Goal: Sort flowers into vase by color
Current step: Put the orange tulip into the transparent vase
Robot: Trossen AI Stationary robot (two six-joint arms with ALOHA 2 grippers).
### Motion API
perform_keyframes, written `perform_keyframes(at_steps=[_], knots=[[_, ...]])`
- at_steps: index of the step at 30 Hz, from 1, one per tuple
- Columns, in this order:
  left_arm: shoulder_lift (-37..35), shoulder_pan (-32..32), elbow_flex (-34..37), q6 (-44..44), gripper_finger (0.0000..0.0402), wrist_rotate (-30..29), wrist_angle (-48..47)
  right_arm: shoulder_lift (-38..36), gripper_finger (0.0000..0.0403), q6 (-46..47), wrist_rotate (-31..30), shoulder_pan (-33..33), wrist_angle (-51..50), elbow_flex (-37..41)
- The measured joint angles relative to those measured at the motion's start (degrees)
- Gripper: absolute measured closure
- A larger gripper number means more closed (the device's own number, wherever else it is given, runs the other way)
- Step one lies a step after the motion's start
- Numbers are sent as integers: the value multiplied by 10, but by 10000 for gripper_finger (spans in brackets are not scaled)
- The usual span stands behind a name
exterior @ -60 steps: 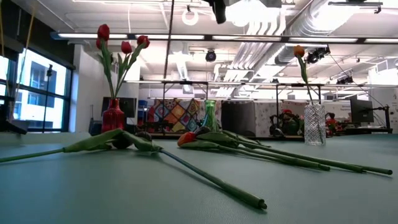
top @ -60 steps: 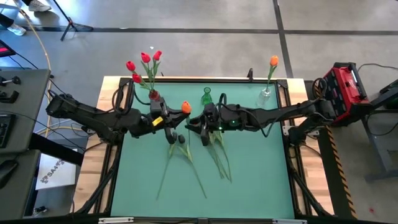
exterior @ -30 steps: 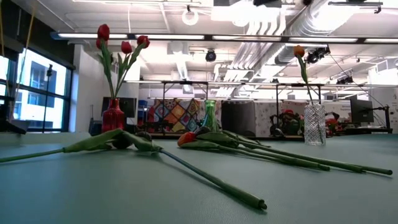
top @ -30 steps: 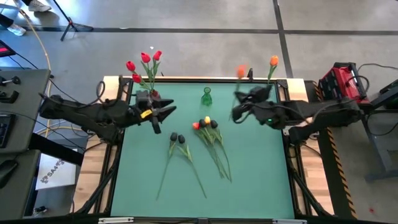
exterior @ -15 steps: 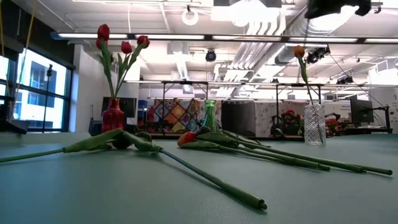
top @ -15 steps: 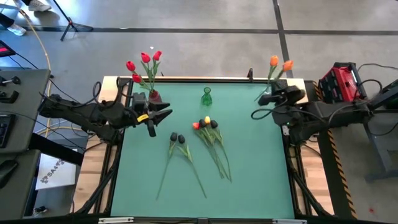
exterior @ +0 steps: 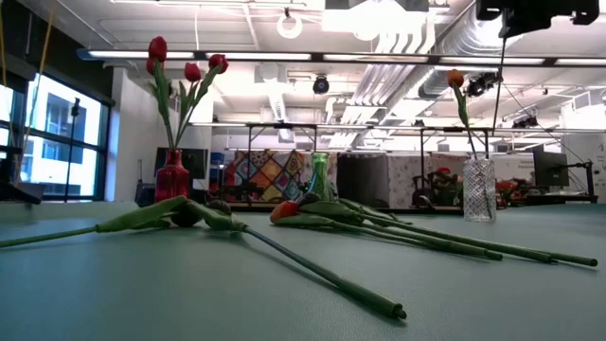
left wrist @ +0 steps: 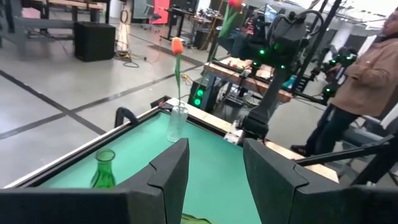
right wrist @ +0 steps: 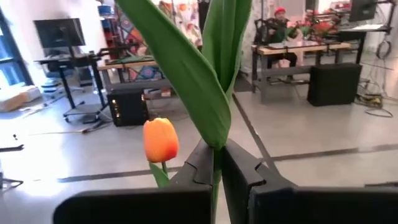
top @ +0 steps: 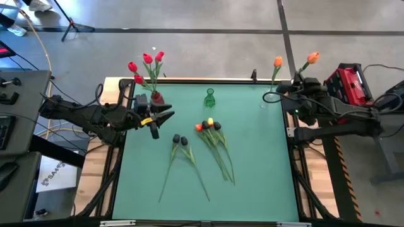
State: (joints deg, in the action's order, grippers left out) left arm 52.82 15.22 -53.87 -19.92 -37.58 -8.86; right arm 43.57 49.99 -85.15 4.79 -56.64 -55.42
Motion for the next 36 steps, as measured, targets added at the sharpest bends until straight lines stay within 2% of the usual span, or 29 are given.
perform_keyframes(at_steps=[10,21,31,36], knots=[[0,-7,0,1,262,-6,0,78,403,26,8,47,58,0],[0,8,0,-9,262,-6,-9,134,403,44,10,109,55,0],[0,-2,0,15,262,-17,-9,189,402,68,23,114,54,0],[0,-2,0,15,262,-21,-10,201,377,72,61,122,55,0]])
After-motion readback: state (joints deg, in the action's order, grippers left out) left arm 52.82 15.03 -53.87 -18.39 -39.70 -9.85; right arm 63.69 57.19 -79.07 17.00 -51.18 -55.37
